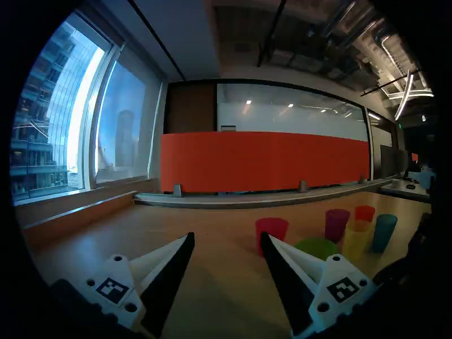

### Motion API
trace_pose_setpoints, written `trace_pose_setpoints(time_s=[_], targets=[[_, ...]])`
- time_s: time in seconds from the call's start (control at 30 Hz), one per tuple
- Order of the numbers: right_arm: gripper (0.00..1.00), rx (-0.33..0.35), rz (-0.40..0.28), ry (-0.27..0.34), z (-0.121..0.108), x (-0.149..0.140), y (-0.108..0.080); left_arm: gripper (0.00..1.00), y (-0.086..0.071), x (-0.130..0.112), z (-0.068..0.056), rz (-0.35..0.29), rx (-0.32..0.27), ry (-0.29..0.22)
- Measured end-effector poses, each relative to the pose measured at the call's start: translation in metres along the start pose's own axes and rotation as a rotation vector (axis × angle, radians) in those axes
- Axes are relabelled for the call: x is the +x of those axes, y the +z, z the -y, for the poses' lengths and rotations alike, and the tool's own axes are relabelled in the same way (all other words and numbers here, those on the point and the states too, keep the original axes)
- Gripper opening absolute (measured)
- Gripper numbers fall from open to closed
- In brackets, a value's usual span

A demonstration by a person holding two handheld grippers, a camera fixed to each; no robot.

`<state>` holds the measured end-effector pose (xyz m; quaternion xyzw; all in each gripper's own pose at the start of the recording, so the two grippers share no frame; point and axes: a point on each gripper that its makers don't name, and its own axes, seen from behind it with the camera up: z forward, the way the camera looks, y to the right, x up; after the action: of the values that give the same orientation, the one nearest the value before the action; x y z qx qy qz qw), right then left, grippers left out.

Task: Pour water

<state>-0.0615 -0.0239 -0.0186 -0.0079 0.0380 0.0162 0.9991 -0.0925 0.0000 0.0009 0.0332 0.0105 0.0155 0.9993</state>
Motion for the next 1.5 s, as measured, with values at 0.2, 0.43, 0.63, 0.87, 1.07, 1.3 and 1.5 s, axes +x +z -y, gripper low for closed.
trace_pose_setpoints(time_s=[0.2, 0.43, 0.63, 0.87, 1.07, 1.3, 1.5], targets=[[0.99, 0.000, 0.013, 0.033, -0.001, -0.013, 0.001, 0.86, 0.000, 0.000, 0.000, 0.000, 0.000, 0.000], [1.00, -0.008, 0.019, 0.047, -0.006, -0.021, 0.003, 0.86, 0.000, 0.000, 0.000, 0.000, 0.000, 0.000], [1.00, -0.008, 0.029, 0.024, -0.009, -0.030, 0.004, 0.86, 0.000, 0.000, 0.001, 0.000, 0.000, 0.000], [1.00, -0.004, 0.026, 0.011, -0.005, -0.033, 0.007, 0.86, 0.000, 0.000, 0.001, 0.000, 0.000, 0.000], [1.00, -0.001, 0.034, 0.010, -0.005, -0.037, 0.007, 0.85, 0.000, 0.000, 0.001, 0.000, 0.000, 0.000], [1.00, 0.002, 0.041, 0.001, -0.003, -0.042, 0.007, 0.85, -0.001, 0.001, 0.000, 0.000, 0.000, 0.000], [1.00, 0.005, 0.053, 0.001, -0.001, -0.047, 0.006, 0.85, 0.000, 0.001, 0.000, 0.000, 0.000, 0.000]])
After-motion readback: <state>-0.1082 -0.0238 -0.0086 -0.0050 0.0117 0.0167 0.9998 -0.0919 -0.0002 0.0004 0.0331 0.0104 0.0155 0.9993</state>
